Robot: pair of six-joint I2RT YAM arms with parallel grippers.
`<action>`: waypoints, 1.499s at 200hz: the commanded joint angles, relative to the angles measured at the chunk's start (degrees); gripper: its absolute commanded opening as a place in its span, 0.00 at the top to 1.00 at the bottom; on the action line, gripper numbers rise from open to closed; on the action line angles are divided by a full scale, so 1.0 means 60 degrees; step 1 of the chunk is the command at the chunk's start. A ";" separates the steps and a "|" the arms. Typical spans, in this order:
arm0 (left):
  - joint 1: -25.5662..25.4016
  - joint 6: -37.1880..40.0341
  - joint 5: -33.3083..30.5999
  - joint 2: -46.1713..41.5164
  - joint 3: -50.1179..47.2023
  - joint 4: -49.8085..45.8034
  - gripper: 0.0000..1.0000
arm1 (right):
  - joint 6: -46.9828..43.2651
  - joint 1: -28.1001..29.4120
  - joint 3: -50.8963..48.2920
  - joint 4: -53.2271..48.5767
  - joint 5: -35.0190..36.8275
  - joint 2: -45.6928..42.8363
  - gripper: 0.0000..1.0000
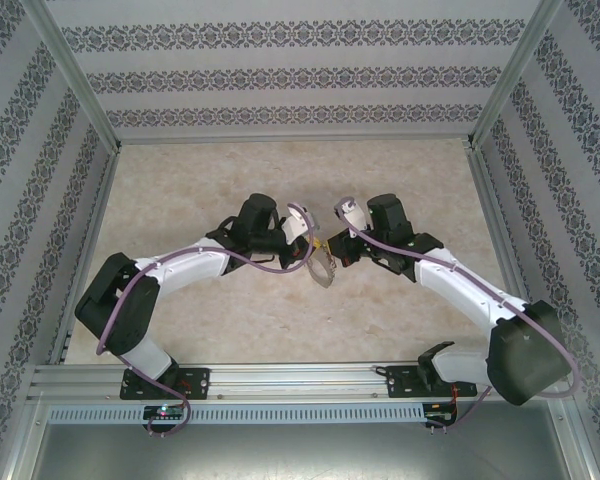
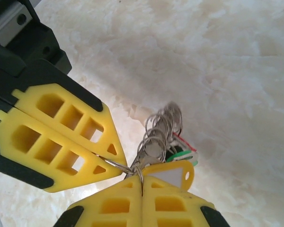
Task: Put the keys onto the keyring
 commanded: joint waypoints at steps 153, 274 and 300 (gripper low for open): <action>-0.0099 -0.0289 0.0706 0.0064 -0.0629 0.2107 1.00 | 0.0581 -0.0433 0.0448 -0.0395 0.0009 0.0235 1.00; -0.0136 -0.0107 0.0361 0.0222 0.0028 0.0609 0.95 | -0.0135 0.0234 0.0923 -0.1014 -0.0110 0.0263 1.00; -0.0146 -0.0061 0.0280 -0.0063 -0.0177 0.0538 1.00 | -0.0110 0.0120 0.0772 -0.1081 0.0138 0.0045 1.00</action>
